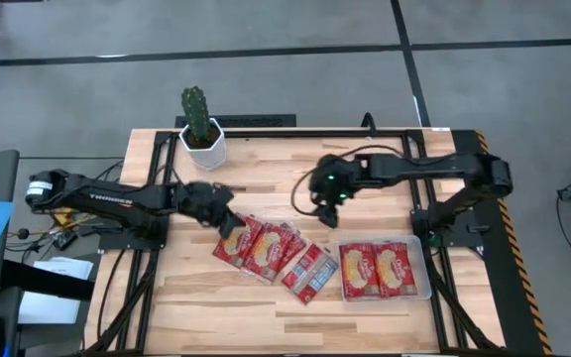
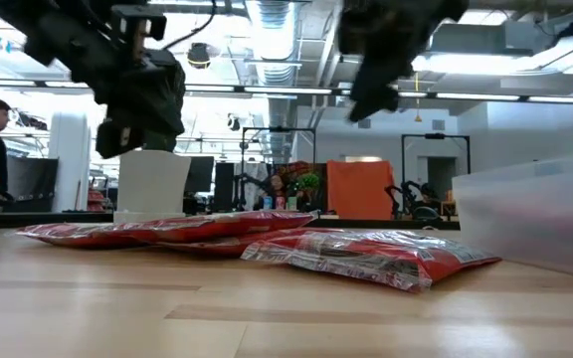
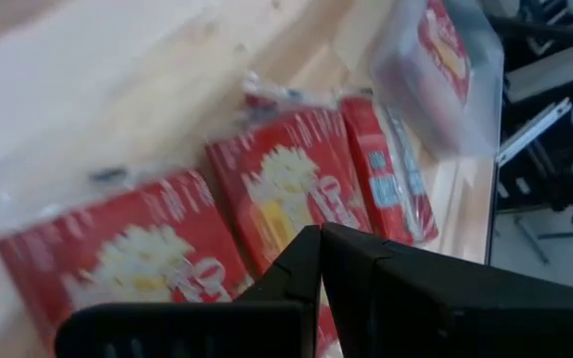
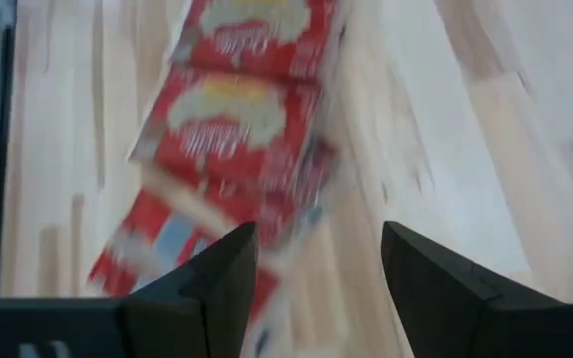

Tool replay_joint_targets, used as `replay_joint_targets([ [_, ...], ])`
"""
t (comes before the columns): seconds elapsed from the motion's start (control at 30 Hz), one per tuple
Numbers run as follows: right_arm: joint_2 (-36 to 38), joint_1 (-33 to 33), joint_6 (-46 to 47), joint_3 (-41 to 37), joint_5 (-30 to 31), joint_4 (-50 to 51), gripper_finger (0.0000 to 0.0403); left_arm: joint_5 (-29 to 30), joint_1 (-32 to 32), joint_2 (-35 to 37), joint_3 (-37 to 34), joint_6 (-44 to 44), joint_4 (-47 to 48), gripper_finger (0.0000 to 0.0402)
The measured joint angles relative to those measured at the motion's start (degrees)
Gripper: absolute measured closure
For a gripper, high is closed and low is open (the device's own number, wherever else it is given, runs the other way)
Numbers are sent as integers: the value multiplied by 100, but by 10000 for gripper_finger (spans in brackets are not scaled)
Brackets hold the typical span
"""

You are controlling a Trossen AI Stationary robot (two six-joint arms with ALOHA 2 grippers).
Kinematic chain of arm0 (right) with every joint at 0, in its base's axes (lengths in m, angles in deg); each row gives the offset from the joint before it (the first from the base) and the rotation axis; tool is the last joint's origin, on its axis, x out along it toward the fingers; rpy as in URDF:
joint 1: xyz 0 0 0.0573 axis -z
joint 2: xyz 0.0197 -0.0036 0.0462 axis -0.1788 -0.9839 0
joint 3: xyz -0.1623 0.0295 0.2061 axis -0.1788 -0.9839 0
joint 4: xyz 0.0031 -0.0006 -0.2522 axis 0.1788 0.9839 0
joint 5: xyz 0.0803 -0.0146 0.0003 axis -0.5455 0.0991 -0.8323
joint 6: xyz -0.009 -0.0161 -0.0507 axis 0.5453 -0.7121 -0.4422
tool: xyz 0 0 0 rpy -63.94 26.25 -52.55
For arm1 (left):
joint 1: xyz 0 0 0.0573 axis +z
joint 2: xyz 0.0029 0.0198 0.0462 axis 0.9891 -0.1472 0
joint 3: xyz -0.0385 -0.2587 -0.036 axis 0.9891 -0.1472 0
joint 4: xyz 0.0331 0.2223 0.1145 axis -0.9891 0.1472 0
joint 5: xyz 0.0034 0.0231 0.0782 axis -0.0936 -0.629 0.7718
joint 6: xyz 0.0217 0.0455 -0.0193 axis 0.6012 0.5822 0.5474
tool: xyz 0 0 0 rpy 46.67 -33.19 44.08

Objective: Sort popcorn bags into baskets
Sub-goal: Put the popcorn bag into the transparent bin

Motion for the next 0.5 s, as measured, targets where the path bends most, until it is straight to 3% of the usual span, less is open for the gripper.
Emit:
replay_joint_targets([
  [0.1, -523, -2, 148, 0, -59, -692, 168, 807, -787, 1, 1, -359, 2, 401],
  [0.27, -1292, -111, 406, -2, -655, -1457, 168, 2505, -2137, -128, 1, -1316, -152, 401],
  [0.4, -1682, -238, 444, -4, -741, -1629, 168, 3626, -2943, -678, 150, -2003, -456, 401],
  [0.5, -1855, -267, 443, -7, -712, -1663, 168, 4033, -3268, -1391, 528, -2299, -495, 401],
])
